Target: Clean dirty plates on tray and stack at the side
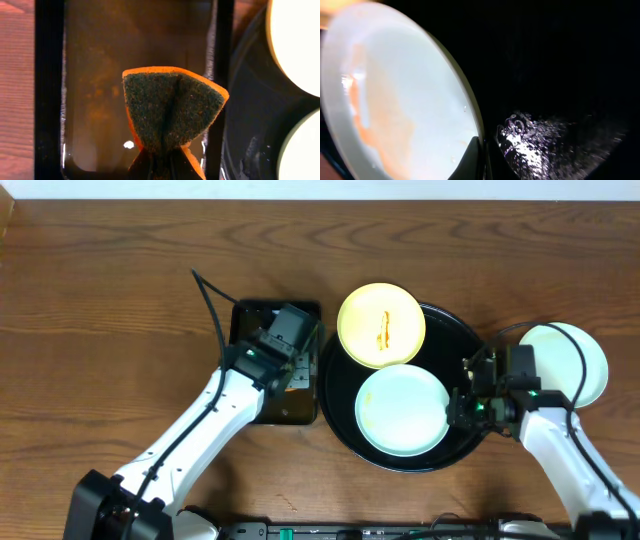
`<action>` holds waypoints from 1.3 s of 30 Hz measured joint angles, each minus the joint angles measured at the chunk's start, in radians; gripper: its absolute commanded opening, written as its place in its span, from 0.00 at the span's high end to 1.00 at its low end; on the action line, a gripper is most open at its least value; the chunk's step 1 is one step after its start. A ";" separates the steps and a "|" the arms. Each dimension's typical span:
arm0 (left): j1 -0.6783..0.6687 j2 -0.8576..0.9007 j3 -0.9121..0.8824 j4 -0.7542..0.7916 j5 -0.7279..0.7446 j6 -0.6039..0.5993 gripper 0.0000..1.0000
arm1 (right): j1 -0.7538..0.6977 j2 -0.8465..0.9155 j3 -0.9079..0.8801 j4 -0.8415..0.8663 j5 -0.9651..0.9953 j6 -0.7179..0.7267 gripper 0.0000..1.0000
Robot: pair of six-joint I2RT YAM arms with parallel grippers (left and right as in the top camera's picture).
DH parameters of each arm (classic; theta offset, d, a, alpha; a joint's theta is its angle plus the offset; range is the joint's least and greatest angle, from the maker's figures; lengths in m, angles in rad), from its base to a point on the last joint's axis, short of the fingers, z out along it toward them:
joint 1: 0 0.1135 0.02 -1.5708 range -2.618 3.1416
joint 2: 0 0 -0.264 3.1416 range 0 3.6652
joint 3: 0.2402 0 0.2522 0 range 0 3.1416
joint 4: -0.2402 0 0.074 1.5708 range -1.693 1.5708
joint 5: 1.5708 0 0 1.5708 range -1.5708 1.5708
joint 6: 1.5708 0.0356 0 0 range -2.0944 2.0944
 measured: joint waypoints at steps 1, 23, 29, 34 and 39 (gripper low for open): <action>0.006 0.000 0.000 -0.003 0.000 0.000 0.93 | 0.000 -0.028 0.008 -0.002 0.008 0.000 0.99; 0.047 0.000 0.000 -0.006 0.000 0.000 0.92 | 0.116 -0.199 0.151 -0.205 0.335 -0.066 0.59; 0.047 0.000 0.000 -0.006 0.000 0.000 0.92 | 0.117 -0.105 0.150 -0.161 0.246 -0.033 0.24; 0.047 0.000 0.000 -0.006 0.000 0.000 0.92 | 0.114 -0.100 0.151 -0.009 0.239 -0.065 0.25; 0.047 0.000 0.000 -0.006 0.000 0.000 0.92 | 0.113 -0.029 0.152 0.040 0.238 -0.145 0.28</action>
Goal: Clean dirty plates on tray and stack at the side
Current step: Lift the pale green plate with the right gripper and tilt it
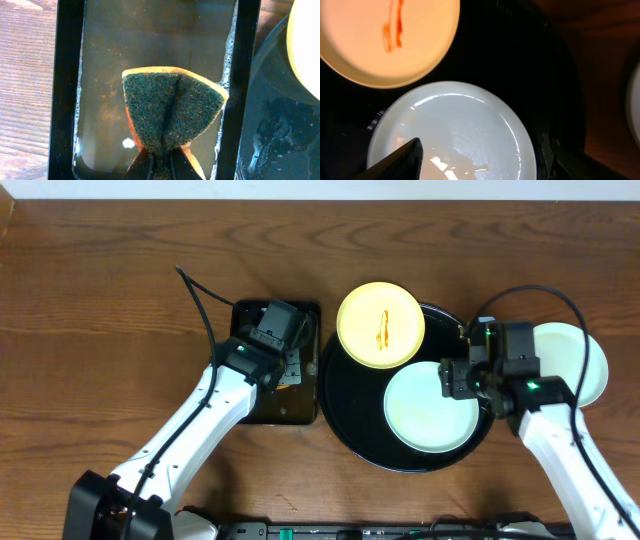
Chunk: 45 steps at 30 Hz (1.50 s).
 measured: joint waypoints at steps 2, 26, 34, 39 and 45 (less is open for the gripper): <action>0.000 0.000 0.000 0.000 0.000 0.000 0.92 | 0.000 0.079 0.000 0.011 0.001 -0.045 0.29; 0.000 0.000 0.000 0.000 0.000 0.000 0.92 | -0.092 0.389 0.073 -0.027 -0.112 -0.146 0.99; 0.000 0.000 0.000 0.000 0.000 0.000 0.92 | -0.092 0.381 0.072 -0.085 -0.163 -0.132 0.99; 0.000 0.000 0.000 0.000 0.001 0.000 0.92 | -0.092 0.266 0.058 -0.094 -0.187 -0.133 0.99; 0.000 0.000 0.000 0.000 0.001 0.000 0.92 | -0.092 0.064 0.056 -0.072 -0.152 -0.133 0.99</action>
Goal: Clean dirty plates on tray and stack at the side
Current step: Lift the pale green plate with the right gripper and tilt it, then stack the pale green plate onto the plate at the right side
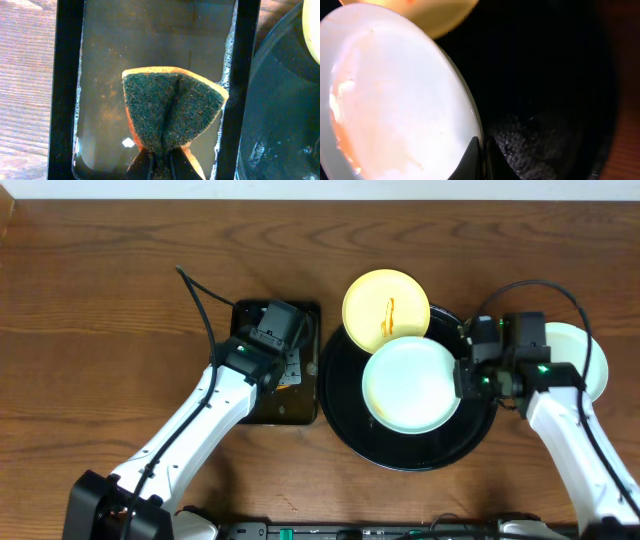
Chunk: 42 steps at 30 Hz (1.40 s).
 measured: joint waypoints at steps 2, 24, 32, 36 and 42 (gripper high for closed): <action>0.000 0.000 0.000 0.000 0.000 0.000 0.92 | 0.001 -0.048 0.000 0.008 0.055 0.000 0.99; 0.000 0.000 0.000 0.000 0.000 -0.004 0.92 | 0.468 -0.191 -0.001 0.109 0.863 -0.009 0.99; 0.000 0.000 0.000 0.000 0.000 -0.004 0.93 | 0.548 -0.191 -0.001 0.134 1.009 -0.026 0.99; 0.000 0.000 0.000 0.000 0.000 -0.004 0.92 | 0.497 -0.191 -0.001 0.126 0.981 0.060 0.99; 0.000 0.000 0.000 0.000 0.000 -0.004 0.92 | 0.240 -0.191 -0.001 0.108 0.870 0.255 0.99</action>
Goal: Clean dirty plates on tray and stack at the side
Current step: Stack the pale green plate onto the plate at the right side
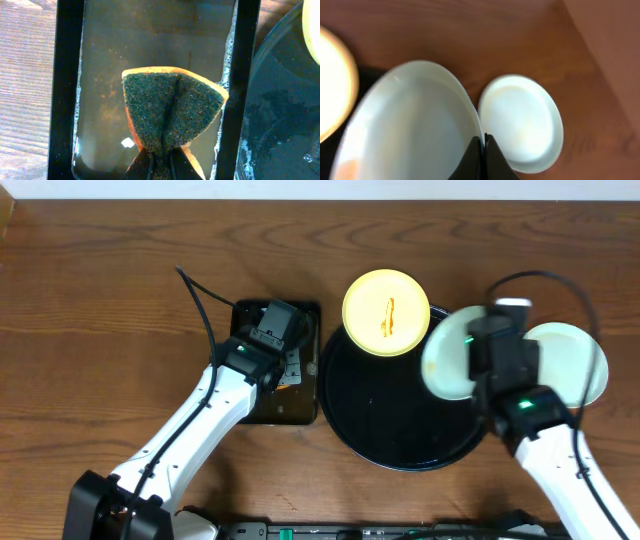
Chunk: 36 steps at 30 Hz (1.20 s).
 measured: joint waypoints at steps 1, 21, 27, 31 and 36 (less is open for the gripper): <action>0.000 0.000 0.000 0.000 0.000 0.000 0.92 | -0.060 0.000 0.000 -0.005 -0.030 0.032 0.99; 0.000 0.000 0.000 -0.009 0.000 0.000 0.92 | -0.552 0.079 0.000 -0.264 -0.593 0.188 0.99; 0.000 0.000 0.000 -0.011 0.000 0.000 0.92 | -0.552 0.080 -0.010 -0.507 -0.676 0.188 0.99; 0.000 0.000 0.000 -0.011 0.000 0.000 0.92 | -0.552 0.079 -0.058 -0.481 -0.687 0.188 0.99; 0.000 0.000 0.000 -0.011 0.000 0.000 0.92 | -0.552 0.081 -0.192 -0.360 -0.682 0.202 0.99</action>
